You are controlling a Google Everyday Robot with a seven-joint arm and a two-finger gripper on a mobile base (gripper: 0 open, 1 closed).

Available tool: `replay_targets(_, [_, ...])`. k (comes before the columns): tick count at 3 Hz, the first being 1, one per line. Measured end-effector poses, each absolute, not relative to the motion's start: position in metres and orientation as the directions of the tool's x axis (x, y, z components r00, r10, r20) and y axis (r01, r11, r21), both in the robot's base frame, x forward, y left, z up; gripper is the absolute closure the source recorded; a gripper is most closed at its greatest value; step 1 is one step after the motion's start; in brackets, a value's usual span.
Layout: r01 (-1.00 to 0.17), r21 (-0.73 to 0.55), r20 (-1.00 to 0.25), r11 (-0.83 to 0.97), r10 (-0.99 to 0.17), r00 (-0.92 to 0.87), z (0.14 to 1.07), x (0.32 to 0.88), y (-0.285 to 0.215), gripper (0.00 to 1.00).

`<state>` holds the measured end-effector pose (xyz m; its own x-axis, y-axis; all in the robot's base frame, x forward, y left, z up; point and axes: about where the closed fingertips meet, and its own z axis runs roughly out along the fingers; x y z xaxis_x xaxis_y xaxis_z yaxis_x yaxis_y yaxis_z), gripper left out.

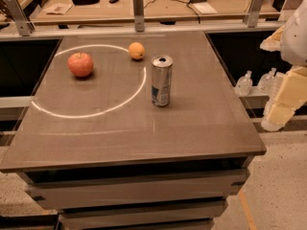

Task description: Move redbull can near orange

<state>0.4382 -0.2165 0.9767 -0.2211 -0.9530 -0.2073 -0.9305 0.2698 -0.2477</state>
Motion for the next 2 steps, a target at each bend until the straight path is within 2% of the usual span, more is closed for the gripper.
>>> replay_targets(1, [-0.930, -0.248, -0.207, 0.270, -0.953, -0.221, 0.9768, 0.4382, -0.2165, 0.00])
replay_targets(2, [-0.928, -0.186, -0.298, 0.323, -0.918, -0.260, 0.9749, 0.4400, -0.2182, 0.00])
